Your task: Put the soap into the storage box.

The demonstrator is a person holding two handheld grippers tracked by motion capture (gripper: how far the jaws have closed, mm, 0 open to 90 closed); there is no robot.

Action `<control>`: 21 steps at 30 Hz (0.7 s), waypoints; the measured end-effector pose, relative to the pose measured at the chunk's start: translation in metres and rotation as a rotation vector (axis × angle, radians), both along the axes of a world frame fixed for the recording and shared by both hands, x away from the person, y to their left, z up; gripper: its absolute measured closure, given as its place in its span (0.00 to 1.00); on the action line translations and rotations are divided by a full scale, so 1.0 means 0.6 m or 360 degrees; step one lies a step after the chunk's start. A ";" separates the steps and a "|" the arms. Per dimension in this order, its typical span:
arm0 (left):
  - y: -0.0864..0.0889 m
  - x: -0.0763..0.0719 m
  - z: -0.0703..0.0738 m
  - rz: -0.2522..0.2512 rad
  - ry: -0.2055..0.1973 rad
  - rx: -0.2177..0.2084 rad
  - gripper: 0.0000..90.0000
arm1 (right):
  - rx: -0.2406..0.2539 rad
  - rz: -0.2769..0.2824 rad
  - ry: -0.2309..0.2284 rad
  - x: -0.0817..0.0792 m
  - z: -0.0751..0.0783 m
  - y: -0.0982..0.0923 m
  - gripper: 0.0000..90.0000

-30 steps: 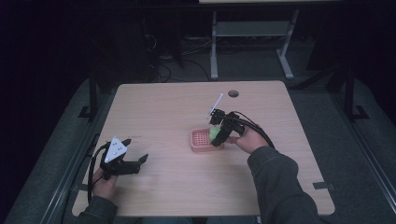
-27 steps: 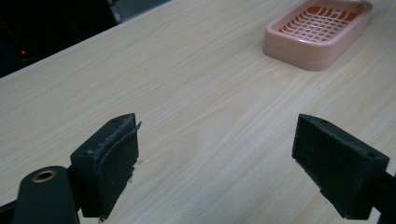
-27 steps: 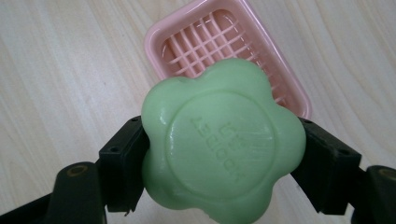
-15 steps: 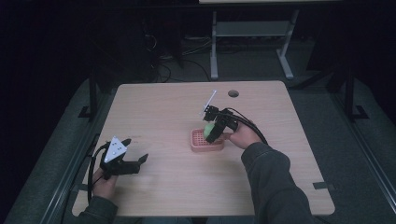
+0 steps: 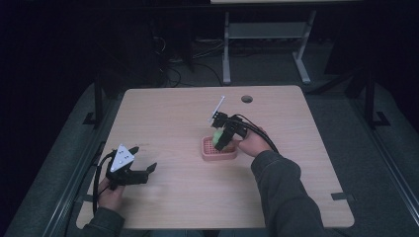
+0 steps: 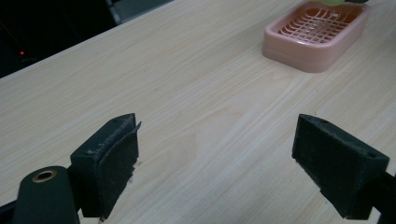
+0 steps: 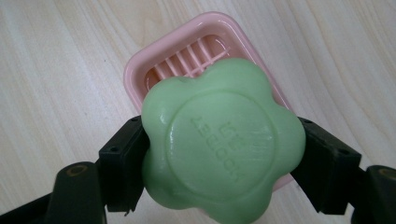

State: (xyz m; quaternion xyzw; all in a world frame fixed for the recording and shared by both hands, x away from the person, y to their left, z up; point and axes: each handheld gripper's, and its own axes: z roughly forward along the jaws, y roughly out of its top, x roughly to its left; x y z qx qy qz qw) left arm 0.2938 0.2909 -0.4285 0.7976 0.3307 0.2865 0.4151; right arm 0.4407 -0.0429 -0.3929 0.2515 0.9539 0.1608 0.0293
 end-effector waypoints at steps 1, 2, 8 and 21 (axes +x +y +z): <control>0.000 0.000 0.000 0.0000 0.0000 0.0000 0.16 | 0.0000 -0.0001 0.0002 0.001 -0.001 0.001 0.29; 0.001 0.000 0.001 -0.0002 0.0004 0.0011 0.16 | 0.0000 -0.0001 0.0002 0.001 -0.001 0.001 0.29; 0.000 -0.001 0.001 0.0005 0.0002 -0.0015 0.16 | -0.0025 -0.0008 0.0019 0.005 -0.014 0.009 0.29; -0.001 -0.001 0.000 0.0001 0.0002 -0.0013 0.16 | -0.0022 -0.0032 0.0034 0.008 -0.025 0.008 0.29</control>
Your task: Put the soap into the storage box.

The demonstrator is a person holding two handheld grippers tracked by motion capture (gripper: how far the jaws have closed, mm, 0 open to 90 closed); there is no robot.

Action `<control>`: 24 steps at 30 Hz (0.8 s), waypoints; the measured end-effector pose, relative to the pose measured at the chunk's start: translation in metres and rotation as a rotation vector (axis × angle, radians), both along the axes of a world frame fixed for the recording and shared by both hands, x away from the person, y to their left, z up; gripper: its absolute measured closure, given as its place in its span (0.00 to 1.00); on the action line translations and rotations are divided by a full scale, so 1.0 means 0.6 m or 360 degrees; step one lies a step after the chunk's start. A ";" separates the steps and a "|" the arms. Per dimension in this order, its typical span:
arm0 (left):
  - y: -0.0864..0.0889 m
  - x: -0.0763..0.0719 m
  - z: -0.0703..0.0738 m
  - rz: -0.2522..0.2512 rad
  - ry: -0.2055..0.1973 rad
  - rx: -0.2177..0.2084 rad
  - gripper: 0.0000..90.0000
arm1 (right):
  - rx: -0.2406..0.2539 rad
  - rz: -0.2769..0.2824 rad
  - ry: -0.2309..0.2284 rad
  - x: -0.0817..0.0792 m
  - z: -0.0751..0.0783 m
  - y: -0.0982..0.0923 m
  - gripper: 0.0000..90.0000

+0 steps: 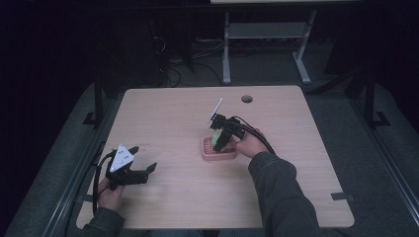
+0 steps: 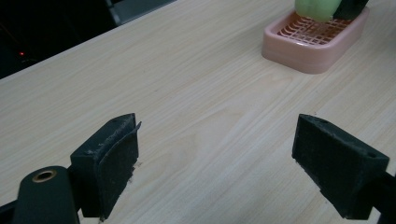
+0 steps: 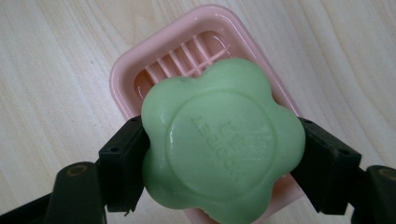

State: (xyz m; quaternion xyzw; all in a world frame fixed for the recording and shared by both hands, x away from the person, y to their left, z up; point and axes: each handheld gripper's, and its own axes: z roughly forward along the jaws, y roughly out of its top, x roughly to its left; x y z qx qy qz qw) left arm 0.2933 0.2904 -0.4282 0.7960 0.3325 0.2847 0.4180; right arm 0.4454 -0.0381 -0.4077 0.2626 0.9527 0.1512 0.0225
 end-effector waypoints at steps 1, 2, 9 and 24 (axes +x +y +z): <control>0.000 0.000 0.000 0.0000 0.0000 0.0001 0.16 | 0.0001 0.0001 0.0001 0.001 -0.002 -0.001 0.29; 0.000 0.000 0.000 -0.0001 -0.0001 0.0000 0.16 | 0.0003 0.0000 0.0001 0.001 -0.003 -0.002 0.29; 0.000 0.000 0.000 -0.0002 -0.0001 0.0003 0.16 | 0.0005 -0.0018 0.0008 0.002 -0.008 -0.001 0.29; -0.001 0.000 0.000 -0.0002 -0.0002 0.0001 0.16 | 0.0005 -0.0034 0.0008 0.005 -0.014 0.002 0.29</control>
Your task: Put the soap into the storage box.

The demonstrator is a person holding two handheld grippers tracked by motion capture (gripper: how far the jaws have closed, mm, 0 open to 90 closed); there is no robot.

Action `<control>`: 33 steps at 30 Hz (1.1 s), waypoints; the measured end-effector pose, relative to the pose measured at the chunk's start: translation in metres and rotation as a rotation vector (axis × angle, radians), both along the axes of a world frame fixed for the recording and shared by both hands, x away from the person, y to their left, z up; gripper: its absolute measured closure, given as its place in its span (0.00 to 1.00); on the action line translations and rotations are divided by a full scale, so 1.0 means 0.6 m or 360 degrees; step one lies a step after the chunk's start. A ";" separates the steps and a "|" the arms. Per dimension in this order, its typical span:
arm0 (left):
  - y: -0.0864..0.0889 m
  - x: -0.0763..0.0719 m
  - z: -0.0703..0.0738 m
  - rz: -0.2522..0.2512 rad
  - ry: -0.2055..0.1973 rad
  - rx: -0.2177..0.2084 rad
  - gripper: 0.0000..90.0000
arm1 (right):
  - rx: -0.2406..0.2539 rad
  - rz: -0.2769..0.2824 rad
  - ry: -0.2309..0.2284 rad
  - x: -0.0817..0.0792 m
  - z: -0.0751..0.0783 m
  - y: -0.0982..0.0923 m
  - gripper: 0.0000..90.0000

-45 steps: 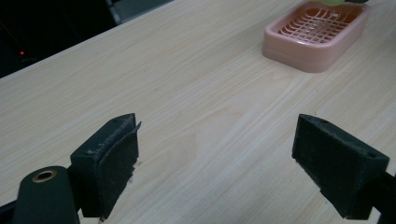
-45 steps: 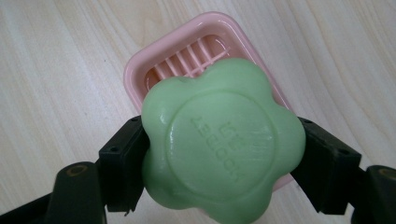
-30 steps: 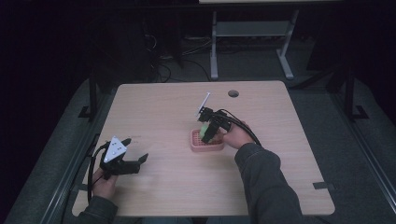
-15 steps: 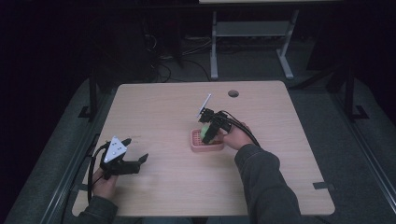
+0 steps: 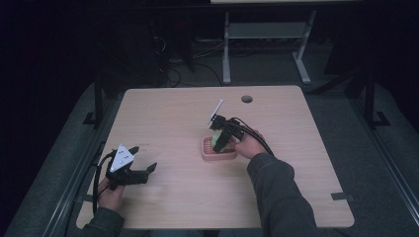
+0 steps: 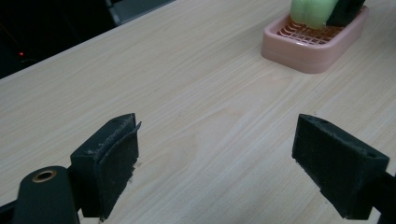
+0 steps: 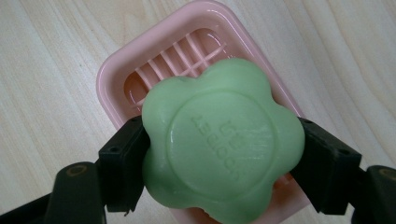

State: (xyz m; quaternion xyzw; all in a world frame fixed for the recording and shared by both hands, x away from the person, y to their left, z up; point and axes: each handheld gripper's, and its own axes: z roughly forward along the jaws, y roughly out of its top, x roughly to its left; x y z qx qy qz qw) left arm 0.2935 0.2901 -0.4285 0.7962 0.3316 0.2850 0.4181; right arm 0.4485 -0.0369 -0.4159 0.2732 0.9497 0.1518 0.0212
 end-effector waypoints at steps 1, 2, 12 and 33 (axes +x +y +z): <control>0.000 0.000 0.000 0.0000 0.0000 0.0000 0.16 | -0.0002 -0.0001 -0.0001 0.000 0.000 0.000 0.29; 0.000 0.000 0.000 0.0000 0.0001 0.0002 0.16 | -0.0003 -0.0001 0.0000 0.000 0.000 0.000 0.29; 0.001 0.000 0.000 -0.0001 0.0002 -0.0001 0.16 | 0.0003 -0.0020 -0.0001 0.002 -0.001 0.000 0.29; 0.000 0.000 0.000 0.0000 0.0000 0.0001 0.16 | 0.0034 -0.0036 -0.0015 0.001 0.007 -0.007 0.29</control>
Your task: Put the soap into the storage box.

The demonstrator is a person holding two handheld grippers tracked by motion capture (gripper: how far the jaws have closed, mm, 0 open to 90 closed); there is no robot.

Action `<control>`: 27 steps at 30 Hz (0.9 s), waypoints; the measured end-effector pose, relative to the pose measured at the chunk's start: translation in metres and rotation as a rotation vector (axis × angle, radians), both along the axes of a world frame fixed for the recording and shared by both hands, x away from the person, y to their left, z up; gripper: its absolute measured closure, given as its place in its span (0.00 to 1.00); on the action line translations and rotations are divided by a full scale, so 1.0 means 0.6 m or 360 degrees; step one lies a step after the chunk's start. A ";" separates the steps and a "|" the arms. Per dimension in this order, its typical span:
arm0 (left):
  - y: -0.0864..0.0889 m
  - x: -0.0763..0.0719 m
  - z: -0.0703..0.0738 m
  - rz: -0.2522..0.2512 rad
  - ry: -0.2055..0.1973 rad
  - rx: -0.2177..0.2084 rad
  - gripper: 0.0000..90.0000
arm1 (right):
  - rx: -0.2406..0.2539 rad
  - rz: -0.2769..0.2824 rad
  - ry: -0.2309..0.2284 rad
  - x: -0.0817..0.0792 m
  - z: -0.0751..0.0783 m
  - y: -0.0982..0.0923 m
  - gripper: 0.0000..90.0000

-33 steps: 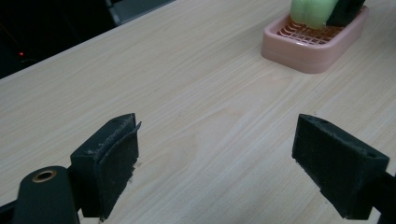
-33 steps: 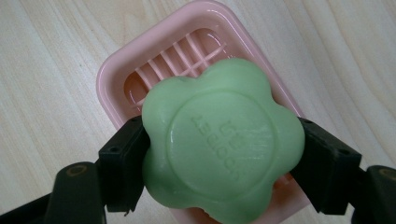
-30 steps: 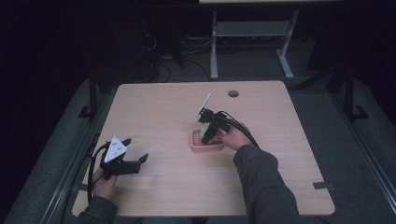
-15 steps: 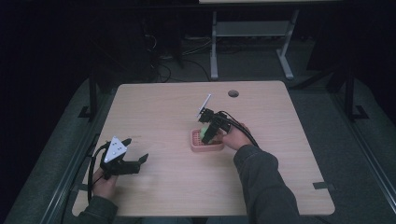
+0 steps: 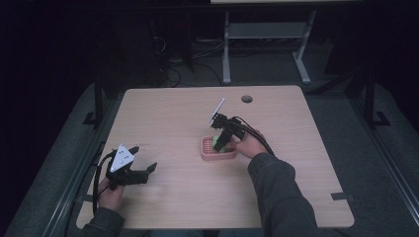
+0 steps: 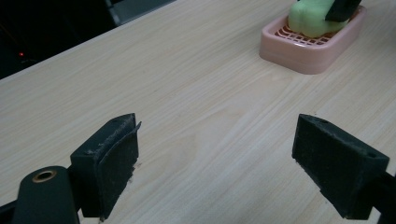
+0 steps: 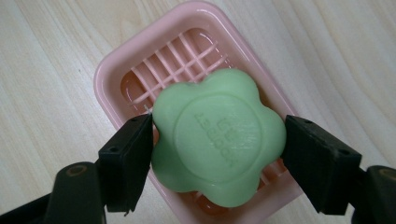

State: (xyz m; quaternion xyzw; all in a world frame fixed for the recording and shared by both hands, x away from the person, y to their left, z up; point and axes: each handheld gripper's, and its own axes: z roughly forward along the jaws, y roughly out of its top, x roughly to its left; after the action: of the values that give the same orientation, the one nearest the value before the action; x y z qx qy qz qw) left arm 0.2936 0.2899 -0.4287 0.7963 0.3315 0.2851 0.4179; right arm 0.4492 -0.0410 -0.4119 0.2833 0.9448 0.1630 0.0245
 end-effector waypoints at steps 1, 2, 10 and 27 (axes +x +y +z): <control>0.000 0.000 0.000 0.0000 0.0000 -0.0002 0.16 | 0.0003 0.0002 -0.0001 0.000 0.001 0.000 0.29; 0.000 0.000 0.000 0.0001 -0.0001 -0.0002 0.16 | 0.0004 -0.0004 -0.0003 0.000 0.002 -0.002 0.29; -0.001 0.000 0.000 0.0005 0.0004 -0.0011 0.16 | 0.0007 -0.0009 -0.0006 -0.003 0.003 -0.001 0.29; 0.000 0.001 0.000 0.0008 0.0003 -0.0001 0.16 | 0.0041 -0.0035 0.0041 0.000 0.004 -0.011 0.29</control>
State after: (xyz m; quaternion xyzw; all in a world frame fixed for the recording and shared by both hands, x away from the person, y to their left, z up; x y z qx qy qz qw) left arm 0.2944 0.2902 -0.4286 0.7957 0.3339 0.2852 0.4172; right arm 0.4491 -0.0477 -0.4092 0.2960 0.9397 0.1711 0.0105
